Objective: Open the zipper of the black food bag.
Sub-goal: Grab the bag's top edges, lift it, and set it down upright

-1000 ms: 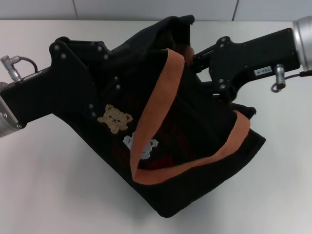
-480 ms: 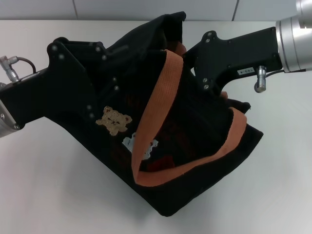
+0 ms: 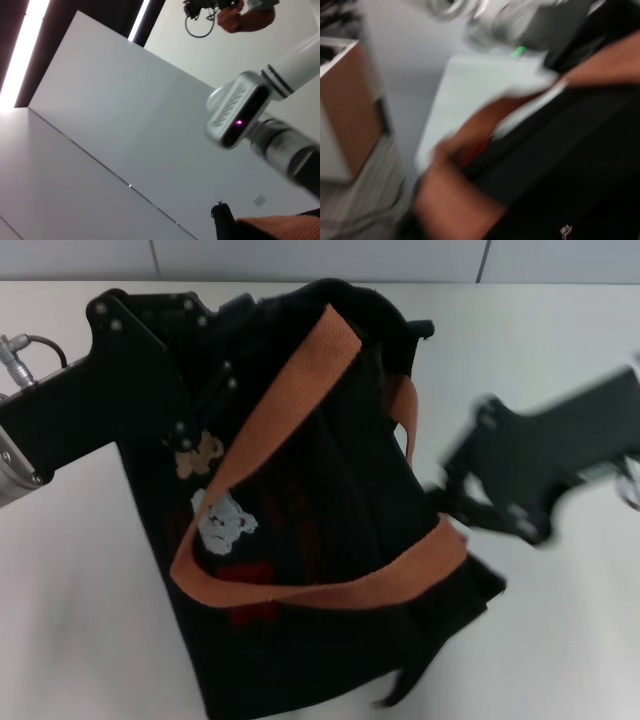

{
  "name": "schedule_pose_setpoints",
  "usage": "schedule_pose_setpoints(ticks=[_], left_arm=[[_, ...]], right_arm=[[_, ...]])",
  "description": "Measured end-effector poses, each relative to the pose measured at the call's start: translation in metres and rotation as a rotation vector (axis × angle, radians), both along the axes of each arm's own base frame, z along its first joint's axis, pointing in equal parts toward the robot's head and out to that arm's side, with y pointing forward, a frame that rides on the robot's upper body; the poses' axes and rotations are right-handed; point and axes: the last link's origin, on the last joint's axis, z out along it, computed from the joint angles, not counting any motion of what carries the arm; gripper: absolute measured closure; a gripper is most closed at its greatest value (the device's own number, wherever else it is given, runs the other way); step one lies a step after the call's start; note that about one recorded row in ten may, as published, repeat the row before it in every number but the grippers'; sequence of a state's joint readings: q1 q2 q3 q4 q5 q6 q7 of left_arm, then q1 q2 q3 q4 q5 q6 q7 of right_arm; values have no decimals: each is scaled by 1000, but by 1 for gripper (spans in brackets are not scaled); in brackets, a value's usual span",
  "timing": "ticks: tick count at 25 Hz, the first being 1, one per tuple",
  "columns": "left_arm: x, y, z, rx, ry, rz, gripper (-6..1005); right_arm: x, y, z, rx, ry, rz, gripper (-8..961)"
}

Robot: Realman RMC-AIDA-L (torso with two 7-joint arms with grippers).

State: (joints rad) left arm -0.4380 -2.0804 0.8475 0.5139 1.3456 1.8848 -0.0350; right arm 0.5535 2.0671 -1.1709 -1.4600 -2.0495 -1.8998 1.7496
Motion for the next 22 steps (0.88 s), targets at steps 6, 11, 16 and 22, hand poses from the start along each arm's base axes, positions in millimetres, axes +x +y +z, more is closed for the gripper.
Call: schedule_pose_setpoints(ticks=[6,11,16,22], left_arm=[[1,4,0,7,-14,17,867],[4,5,-5,-17,-8,6,867],[0,4,-18,-44,-87,87,869],[-21,-8,-35,-81,-217,289,875]], right_arm=[[39,-31,13,-79,-125,-97,955],[56,-28,24,-3,-17,-310,952],[68,-23,48,76,265,-449,946],[82,-21,66,156,485,-500,880]])
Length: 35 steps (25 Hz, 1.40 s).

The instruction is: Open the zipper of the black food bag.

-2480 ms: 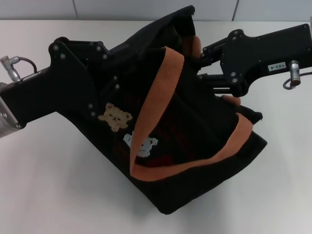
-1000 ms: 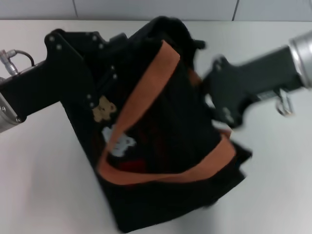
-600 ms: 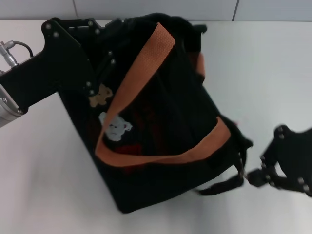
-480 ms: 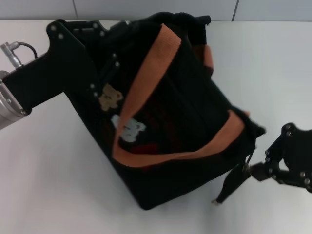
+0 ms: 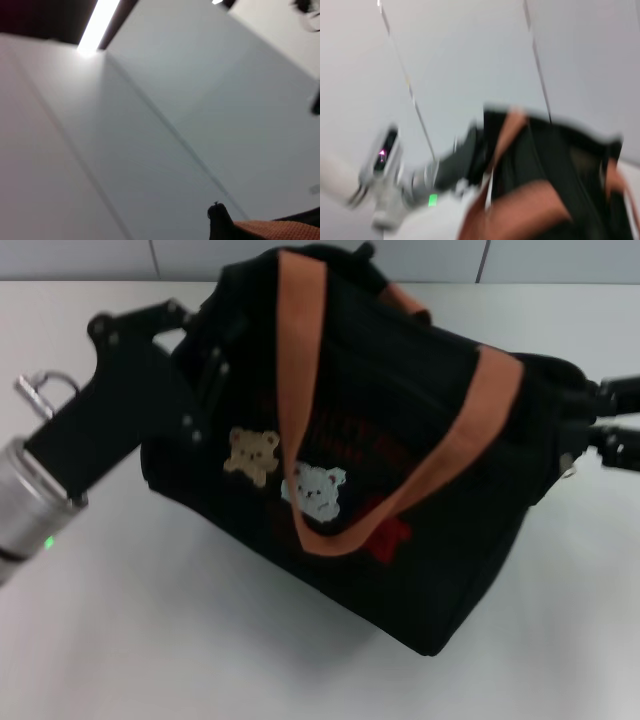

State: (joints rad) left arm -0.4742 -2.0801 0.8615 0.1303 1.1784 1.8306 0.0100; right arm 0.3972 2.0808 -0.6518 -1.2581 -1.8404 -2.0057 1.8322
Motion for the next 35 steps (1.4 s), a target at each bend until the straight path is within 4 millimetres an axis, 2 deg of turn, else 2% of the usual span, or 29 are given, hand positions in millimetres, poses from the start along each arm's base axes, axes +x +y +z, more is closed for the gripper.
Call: schedule_pose_setpoints(ticks=[3,4,6,9,11,12,17,21,23,24,25,26,28,29,32,35], left_arm=[[-15,-16,-14,-42,-28,106,878],[-23,-27,-22,-98,-38,160,878],[-26,-32,-26,-133,-44,179,877],[-37,-50,-27,-197,-94,236,866],[-38,-53,-26,-201,-105,238,858],[-38,-56,-25,-205,-115,235,854],[-40,-67,-12,-190,-162,200,638],[-39,-71,3,-264,-206,135,554],[-36,-69,11,-358,-201,93,512],[-31,-65,18,-471,-167,53,491],[-31,-65,18,-471,-167,53,470],[-27,-61,25,-586,-134,36,449],[-25,-58,28,-641,-118,36,407],[-20,-52,32,-719,-82,38,349],[-16,-47,34,-760,-47,37,176],[-15,-46,35,-764,-44,35,178]], right_arm=[[5,0,1,21,55,0,788],[8,0,-2,24,75,5,757],[10,0,-6,21,89,11,549],[11,0,-10,22,104,21,418],[12,0,-11,28,108,32,331],[12,0,-11,28,108,32,315],[13,0,-16,36,126,53,235],[14,-6,-15,52,158,104,233],[13,-10,-15,52,158,142,232],[11,-18,-17,46,156,225,231],[11,-18,-17,46,156,225,231],[11,-21,-17,42,157,249,230],[9,-25,-20,28,159,289,229],[8,-26,-23,12,158,304,229],[5,-25,-32,-9,148,324,227],[5,-25,-36,-16,146,330,213]])
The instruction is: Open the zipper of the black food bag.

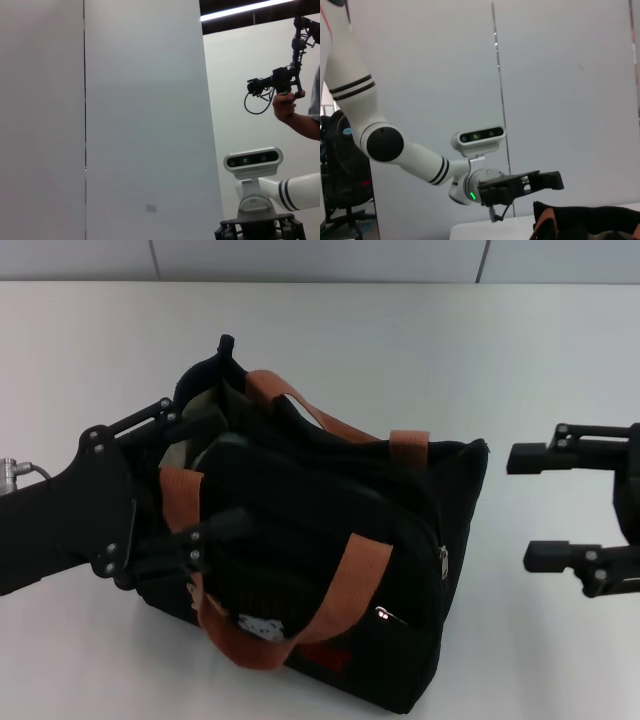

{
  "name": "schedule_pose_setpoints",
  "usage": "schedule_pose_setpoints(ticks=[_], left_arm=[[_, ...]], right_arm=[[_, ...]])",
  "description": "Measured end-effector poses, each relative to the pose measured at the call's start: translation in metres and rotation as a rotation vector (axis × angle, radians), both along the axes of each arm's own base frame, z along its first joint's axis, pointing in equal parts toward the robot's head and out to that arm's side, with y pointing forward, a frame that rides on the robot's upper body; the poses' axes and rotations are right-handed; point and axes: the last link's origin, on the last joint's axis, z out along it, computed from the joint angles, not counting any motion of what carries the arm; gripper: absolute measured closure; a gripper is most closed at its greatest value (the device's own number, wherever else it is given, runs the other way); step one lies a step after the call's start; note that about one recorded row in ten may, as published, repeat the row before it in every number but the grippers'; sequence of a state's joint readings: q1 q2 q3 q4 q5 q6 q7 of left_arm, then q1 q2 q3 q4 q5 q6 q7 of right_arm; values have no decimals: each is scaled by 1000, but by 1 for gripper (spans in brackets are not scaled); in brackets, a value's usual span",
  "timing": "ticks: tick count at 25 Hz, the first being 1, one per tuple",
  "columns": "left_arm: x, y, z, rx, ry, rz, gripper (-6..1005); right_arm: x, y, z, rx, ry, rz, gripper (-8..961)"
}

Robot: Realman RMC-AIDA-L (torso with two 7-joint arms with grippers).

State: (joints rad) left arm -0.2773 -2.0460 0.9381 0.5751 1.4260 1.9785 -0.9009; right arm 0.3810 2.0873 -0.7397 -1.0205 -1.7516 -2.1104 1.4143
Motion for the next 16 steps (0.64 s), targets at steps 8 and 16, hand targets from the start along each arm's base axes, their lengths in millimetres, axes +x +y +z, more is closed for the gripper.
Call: schedule_pose_setpoints(ticks=[8,16], left_arm=[[3,1,-1,4,1,-12,180],[3,-1,-2,9,-2,-13,180]], right_arm=[[0,4,-3,7,7,-7,209],[-1,5,0,22,14,-5,209]])
